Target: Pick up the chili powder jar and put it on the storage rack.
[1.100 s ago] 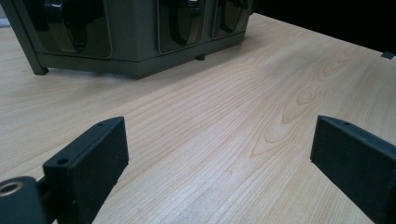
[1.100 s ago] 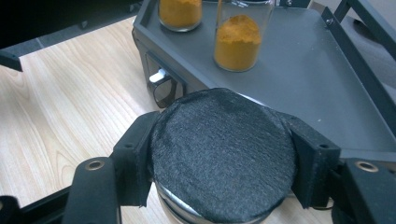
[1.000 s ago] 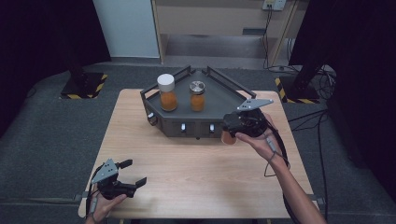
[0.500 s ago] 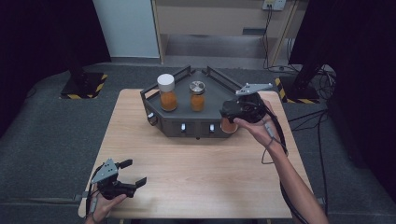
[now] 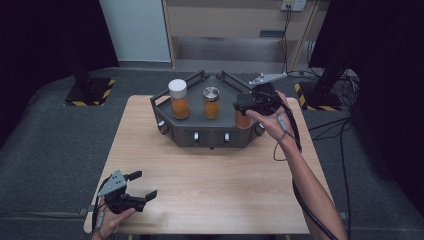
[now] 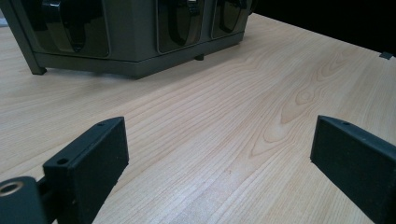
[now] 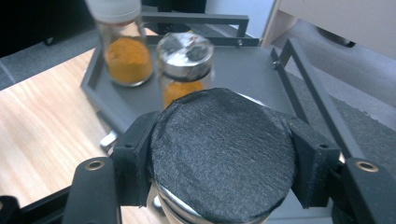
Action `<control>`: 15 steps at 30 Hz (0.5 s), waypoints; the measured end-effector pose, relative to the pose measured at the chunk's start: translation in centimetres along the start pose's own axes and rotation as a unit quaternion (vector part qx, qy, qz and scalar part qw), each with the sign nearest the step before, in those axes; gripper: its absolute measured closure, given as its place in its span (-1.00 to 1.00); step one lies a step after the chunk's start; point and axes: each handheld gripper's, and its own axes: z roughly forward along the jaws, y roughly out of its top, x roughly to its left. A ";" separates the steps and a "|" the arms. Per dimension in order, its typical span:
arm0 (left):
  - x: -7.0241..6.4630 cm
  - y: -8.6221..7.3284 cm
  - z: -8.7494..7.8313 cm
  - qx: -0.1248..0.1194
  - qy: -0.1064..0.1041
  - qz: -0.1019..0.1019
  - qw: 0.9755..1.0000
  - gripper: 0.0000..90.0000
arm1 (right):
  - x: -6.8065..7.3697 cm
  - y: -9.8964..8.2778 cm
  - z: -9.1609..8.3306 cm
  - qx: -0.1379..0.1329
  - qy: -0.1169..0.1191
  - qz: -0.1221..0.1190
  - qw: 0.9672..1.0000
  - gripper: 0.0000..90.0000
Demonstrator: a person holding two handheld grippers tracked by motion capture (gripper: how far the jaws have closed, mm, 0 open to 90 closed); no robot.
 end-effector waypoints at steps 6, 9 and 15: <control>0.0 0.0 0.0 0.001 -0.001 0.000 1.000 -0.92 | -0.3 1.0 0.9 -0.002 -0.017 0.005 1.000 -0.23; 0.0 0.0 0.0 0.001 -0.001 0.000 1.000 -0.92 | -0.5 1.3 1.4 -0.002 -0.026 0.009 1.000 -0.23; 0.0 0.0 0.0 -0.001 -0.001 -0.001 1.000 -0.92 | -0.8 1.6 2.6 -0.001 -0.042 0.017 0.999 -0.23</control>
